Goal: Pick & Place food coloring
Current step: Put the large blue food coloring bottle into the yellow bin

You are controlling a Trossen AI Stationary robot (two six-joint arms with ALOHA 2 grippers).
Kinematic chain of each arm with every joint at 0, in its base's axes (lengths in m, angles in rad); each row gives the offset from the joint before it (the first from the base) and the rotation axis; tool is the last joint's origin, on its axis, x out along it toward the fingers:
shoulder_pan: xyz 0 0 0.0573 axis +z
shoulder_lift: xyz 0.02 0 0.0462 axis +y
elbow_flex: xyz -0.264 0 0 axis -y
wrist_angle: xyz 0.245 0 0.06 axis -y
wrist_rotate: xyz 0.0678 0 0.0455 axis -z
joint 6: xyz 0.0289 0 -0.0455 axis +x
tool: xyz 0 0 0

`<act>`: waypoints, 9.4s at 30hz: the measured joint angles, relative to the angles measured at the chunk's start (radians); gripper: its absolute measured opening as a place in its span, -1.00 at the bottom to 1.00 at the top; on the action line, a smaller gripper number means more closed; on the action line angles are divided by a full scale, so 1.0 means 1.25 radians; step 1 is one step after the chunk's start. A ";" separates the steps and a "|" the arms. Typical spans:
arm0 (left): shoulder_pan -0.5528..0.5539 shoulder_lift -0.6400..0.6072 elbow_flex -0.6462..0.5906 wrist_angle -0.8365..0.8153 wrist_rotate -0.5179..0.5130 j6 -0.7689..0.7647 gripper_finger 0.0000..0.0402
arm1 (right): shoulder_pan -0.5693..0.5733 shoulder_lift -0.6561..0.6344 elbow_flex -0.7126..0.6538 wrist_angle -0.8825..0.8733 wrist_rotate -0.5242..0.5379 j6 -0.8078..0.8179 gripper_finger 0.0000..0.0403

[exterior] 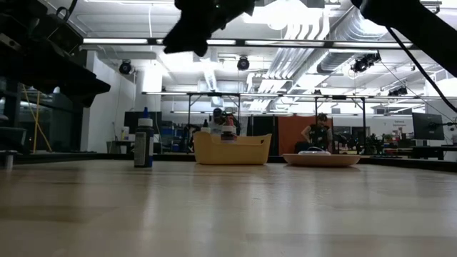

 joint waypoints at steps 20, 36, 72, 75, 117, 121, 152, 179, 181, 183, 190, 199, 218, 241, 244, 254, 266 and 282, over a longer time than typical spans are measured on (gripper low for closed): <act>0.000 0.000 0.000 0.000 0.000 0.000 -0.19 | 0.016 0.115 -0.002 0.112 0.078 0.043 -0.03; 0.000 0.000 0.000 0.000 0.000 0.000 -0.19 | 0.033 0.137 -0.111 0.203 0.111 0.050 -0.03; 0.000 0.000 0.000 0.000 -0.001 0.000 -0.19 | 0.039 0.139 -0.155 0.282 0.136 0.060 -0.03; 0.000 0.000 0.000 0.000 -0.001 0.000 -0.19 | 0.039 0.143 -0.156 0.279 0.141 0.061 -0.03; 0.000 0.000 0.000 0.000 0.000 0.000 -0.19 | 0.038 0.158 -0.156 0.275 0.147 0.061 -0.27; 0.000 0.000 0.000 0.000 -0.001 0.000 -0.19 | 0.038 0.158 -0.156 0.275 0.147 0.057 -0.41; 0.000 0.000 0.000 0.000 -0.001 0.000 -0.19 | 0.040 0.138 -0.148 0.257 0.180 0.026 -0.49; 0.000 0.000 0.000 0.000 -0.001 0.000 -0.19 | -0.024 -0.008 -0.020 0.137 0.345 0.153 -0.49; 0.000 0.000 0.000 0.000 -0.001 0.000 -0.19 | -0.035 -0.010 -0.021 0.118 0.378 0.197 -0.49; 0.000 0.000 0.000 0.000 -0.001 0.000 -0.19 | -0.048 -0.010 -0.021 0.095 0.413 0.244 -0.49; 0.000 0.000 0.000 0.000 -0.001 0.000 -0.19 | -0.086 -0.011 -0.040 -0.008 0.506 0.309 -0.49; 0.000 0.000 0.000 0.000 -0.001 0.000 -0.19 | -0.093 -0.012 -0.119 0.010 0.473 0.334 -0.49; 0.000 0.000 0.000 0.000 -0.001 0.000 -0.19 | -0.093 -0.010 -0.292 0.157 0.464 0.375 -0.50; 0.000 0.000 0.000 0.000 -0.001 0.000 -0.19 | -0.093 -0.010 -0.313 0.162 0.475 0.372 -0.50; 0.000 0.000 0.000 0.000 -0.001 0.000 -0.19 | -0.093 -0.010 -0.313 0.153 0.486 0.370 -0.50; 0.000 0.000 0.000 0.000 -0.001 0.000 -0.19 | -0.094 -0.009 -0.312 0.154 0.485 0.370 -0.50; 0.000 0.000 0.000 0.000 -0.001 0.000 -0.19 | -0.094 -0.007 -0.312 0.150 0.476 0.375 -0.49; 0.000 0.000 0.000 0.000 -0.001 0.000 -0.19 | -0.093 -0.007 -0.312 0.143 0.473 0.376 -0.34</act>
